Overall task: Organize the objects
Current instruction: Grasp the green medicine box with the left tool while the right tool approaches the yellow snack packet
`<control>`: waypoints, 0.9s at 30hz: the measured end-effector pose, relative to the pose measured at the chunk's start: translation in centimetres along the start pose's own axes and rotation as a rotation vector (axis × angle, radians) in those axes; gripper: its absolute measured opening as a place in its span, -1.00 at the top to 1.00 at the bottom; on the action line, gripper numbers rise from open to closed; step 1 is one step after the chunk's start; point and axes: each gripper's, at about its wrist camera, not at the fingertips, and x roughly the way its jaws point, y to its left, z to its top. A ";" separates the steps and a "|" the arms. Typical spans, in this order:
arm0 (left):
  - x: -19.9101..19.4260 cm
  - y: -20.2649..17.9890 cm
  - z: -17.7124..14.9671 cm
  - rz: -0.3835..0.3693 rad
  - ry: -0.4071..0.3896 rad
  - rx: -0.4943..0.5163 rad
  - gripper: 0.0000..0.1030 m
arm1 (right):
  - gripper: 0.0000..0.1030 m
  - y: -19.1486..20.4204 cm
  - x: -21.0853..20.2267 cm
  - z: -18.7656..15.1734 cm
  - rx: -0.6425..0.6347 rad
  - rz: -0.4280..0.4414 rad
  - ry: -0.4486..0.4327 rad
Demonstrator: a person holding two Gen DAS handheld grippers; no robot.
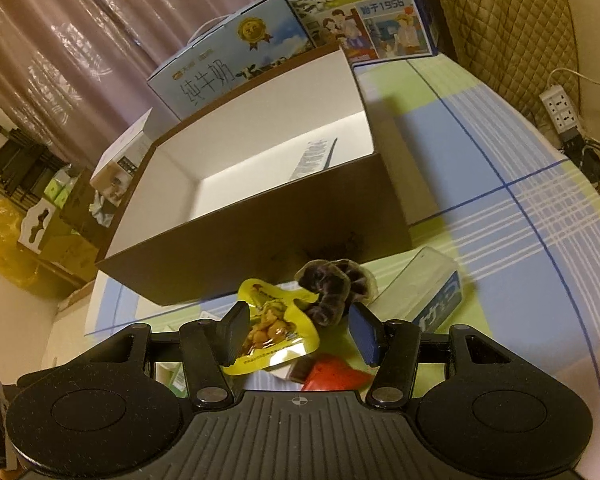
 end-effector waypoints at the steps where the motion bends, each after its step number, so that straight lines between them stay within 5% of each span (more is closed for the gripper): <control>1: 0.3 -0.1 0.0 0.006 0.002 0.007 -0.30 | -0.01 -0.1 0.0 0.0 -0.002 -0.002 0.001; 8: 1.8 -0.1 0.0 0.028 0.025 0.016 -0.12 | -0.01 0.5 0.3 -0.2 -0.075 0.009 -0.002; 15: 2.9 -0.2 -0.1 0.010 0.054 0.014 0.49 | -0.01 2.1 1.4 -0.6 -0.171 0.032 0.010; 21: 2.4 0.3 -0.1 0.010 0.064 -0.013 0.50 | -0.01 2.9 2.8 -0.9 -0.240 0.027 0.040; 27: 0.0 1.7 0.5 0.015 -0.013 -0.057 0.50 | -0.01 3.2 4.3 -0.8 -0.265 0.019 0.068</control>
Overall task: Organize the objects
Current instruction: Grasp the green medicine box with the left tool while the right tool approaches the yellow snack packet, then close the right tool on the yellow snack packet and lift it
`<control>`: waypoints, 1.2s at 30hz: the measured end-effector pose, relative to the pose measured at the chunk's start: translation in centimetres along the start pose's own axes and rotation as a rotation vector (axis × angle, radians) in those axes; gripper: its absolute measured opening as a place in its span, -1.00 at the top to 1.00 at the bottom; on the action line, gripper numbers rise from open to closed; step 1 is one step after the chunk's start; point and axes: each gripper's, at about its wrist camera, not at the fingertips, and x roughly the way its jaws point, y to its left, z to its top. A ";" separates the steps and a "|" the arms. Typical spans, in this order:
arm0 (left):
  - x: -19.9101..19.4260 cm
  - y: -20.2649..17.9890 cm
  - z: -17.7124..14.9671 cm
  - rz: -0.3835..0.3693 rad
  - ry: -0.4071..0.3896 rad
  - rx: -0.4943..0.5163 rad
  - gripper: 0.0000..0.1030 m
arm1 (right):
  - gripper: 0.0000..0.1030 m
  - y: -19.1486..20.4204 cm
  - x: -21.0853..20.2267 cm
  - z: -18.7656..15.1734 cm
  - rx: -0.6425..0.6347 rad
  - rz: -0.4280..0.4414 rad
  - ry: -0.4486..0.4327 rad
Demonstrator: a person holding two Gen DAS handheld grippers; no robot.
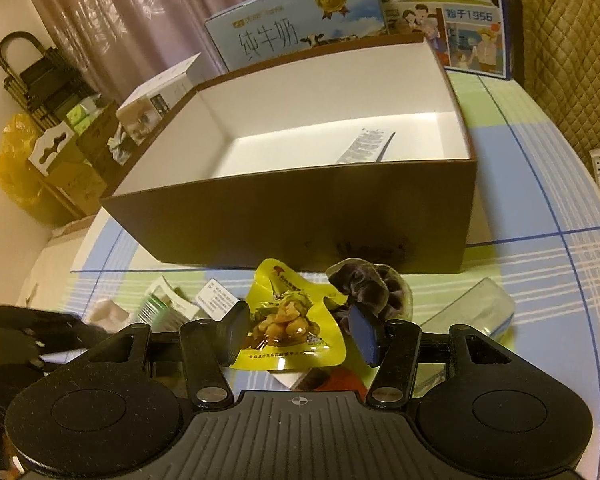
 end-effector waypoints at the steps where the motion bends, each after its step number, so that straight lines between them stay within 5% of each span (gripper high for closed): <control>1: -0.4 0.4 0.1 0.003 -0.015 -0.012 0.50 | -0.01 0.1 0.3 0.0 -0.002 0.002 0.007; 12: -1.4 4.5 1.1 0.080 -0.071 -0.144 0.50 | -0.01 0.4 2.7 0.3 0.015 -0.029 0.070; 21: -1.6 5.1 1.0 0.076 -0.082 -0.156 0.50 | -0.02 0.3 3.7 0.9 0.035 -0.030 0.063; 26: -1.4 5.5 1.1 0.079 -0.082 -0.166 0.50 | -0.46 1.1 3.8 0.9 -0.025 -0.042 0.042; 36: -1.3 5.8 1.1 0.079 -0.080 -0.175 0.50 | -0.46 1.1 5.5 0.7 -0.042 -0.053 0.090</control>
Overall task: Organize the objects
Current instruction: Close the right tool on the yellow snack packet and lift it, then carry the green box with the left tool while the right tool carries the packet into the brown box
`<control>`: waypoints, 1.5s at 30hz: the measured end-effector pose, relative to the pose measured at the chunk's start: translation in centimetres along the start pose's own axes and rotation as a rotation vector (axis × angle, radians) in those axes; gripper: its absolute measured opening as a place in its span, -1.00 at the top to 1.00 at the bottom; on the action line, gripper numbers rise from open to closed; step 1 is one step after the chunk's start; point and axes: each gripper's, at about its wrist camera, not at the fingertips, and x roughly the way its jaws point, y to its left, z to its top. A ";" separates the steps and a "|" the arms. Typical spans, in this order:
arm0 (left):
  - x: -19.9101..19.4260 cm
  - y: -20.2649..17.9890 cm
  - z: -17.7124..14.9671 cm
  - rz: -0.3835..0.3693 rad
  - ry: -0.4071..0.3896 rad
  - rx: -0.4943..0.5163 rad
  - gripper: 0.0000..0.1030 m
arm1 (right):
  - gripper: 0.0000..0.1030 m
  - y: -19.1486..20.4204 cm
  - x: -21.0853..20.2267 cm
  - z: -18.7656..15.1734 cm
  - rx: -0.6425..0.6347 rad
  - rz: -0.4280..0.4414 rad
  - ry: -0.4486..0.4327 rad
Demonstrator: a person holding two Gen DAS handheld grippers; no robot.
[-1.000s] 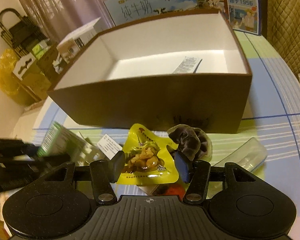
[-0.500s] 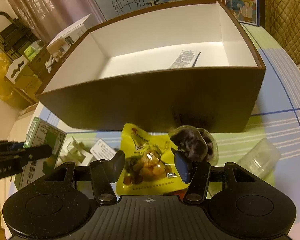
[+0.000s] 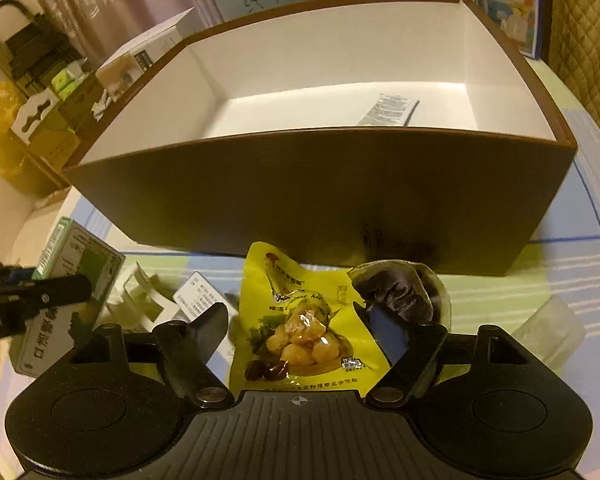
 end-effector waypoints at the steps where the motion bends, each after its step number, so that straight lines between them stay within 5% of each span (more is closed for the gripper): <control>1: 0.0 0.0 0.0 0.000 0.001 -0.001 0.50 | -0.46 0.0 0.1 -0.1 -0.010 -0.004 0.000; 11: 0.1 0.1 0.0 0.002 0.003 -0.005 0.50 | -0.11 -0.1 -0.4 -0.2 -0.040 -0.006 -0.025; 45: -2.0 0.8 0.6 -0.014 -0.068 -0.028 0.50 | -0.09 3.7 -7.8 0.1 -0.138 0.096 -0.191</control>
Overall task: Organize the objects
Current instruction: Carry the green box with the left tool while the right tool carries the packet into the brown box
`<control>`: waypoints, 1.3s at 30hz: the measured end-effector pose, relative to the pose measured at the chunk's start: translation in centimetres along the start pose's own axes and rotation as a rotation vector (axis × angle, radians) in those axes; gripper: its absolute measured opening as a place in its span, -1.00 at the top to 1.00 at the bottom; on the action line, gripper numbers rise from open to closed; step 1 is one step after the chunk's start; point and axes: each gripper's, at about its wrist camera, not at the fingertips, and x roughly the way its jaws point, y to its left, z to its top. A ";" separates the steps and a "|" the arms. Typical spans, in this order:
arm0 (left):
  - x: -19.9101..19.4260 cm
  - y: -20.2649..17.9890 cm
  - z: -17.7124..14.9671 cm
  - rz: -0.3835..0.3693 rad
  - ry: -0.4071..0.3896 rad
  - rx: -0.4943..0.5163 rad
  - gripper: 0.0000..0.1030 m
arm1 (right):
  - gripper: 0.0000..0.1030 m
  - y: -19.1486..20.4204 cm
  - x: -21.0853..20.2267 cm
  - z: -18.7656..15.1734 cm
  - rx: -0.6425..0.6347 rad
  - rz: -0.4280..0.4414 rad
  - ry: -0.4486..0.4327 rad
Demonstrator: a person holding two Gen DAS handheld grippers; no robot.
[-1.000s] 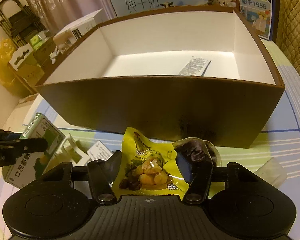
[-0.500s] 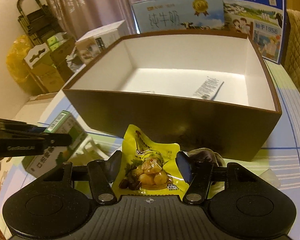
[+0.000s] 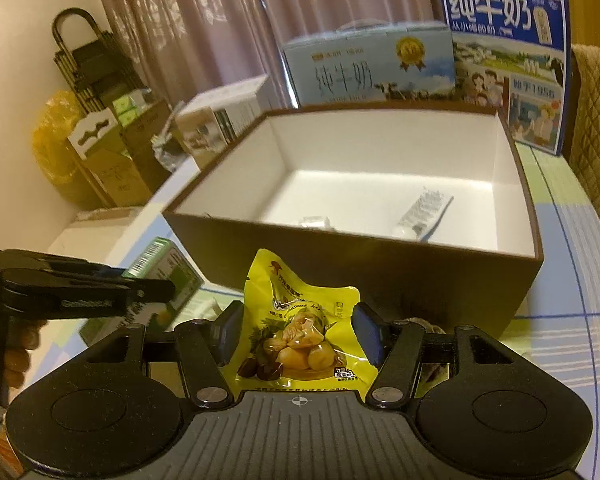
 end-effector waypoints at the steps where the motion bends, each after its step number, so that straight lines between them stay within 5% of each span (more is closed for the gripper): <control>1: -0.2 0.0 0.0 -0.003 -0.004 -0.001 0.50 | -0.09 0.2 -0.3 0.1 -0.002 0.004 -0.009; 21: -3.7 -0.4 4.7 -0.018 -0.153 -0.033 0.50 | -0.09 0.0 -3.1 4.6 0.034 -0.027 -0.176; 39: 2.5 -1.4 12.1 0.009 -0.175 -0.028 0.50 | -0.09 -6.0 2.0 9.3 0.124 -0.176 -0.206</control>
